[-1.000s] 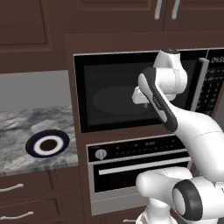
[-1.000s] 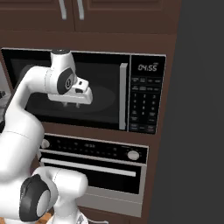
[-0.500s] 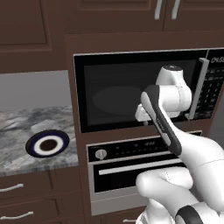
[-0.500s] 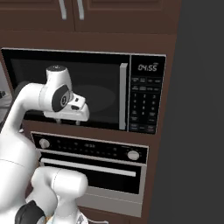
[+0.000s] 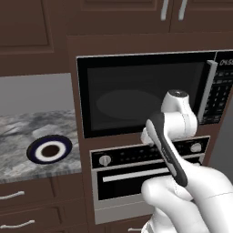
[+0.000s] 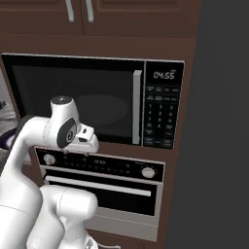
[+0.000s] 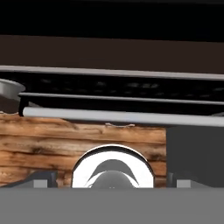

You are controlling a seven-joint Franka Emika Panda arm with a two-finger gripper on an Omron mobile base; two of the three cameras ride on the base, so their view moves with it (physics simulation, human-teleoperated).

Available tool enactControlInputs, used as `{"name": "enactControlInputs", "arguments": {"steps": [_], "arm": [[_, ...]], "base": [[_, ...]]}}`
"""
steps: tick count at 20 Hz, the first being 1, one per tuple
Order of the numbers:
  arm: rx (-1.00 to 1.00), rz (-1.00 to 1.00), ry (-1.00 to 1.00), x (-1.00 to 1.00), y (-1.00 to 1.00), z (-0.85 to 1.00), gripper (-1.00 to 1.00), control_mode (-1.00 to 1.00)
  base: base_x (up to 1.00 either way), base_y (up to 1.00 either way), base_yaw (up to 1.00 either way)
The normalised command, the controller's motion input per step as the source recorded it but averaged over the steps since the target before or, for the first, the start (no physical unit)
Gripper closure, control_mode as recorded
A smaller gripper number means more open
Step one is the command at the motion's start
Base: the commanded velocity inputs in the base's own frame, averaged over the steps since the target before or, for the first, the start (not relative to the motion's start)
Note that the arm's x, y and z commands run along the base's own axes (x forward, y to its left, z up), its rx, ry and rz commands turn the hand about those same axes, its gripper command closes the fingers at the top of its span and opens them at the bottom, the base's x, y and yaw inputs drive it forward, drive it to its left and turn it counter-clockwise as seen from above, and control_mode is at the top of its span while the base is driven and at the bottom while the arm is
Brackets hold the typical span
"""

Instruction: Take the baked cake out of the oven and place it on the plate for cooling. Then close the oven door.

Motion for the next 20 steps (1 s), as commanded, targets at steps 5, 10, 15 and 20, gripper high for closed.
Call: {"name": "enactControlInputs", "arguments": {"steps": [5, 10, 15, 20], "arm": [[0.00, 0.00, 0.00, 0.00, 0.00, -0.27, -1.00, -1.00], [0.00, 0.00, 0.00, 0.00, 0.00, -0.15, -1.00, 1.00], [0.00, 0.00, 0.00, 0.00, 0.00, 0.00, -1.00, 1.00], [0.00, 0.00, 0.00, 0.00, 0.00, 0.00, -1.00, 1.00]], "base": [[0.00, 0.00, 0.00], [0.00, 0.00, 0.00], [-0.17, 0.00, 0.00], [-0.24, 0.25, -0.01]]}}
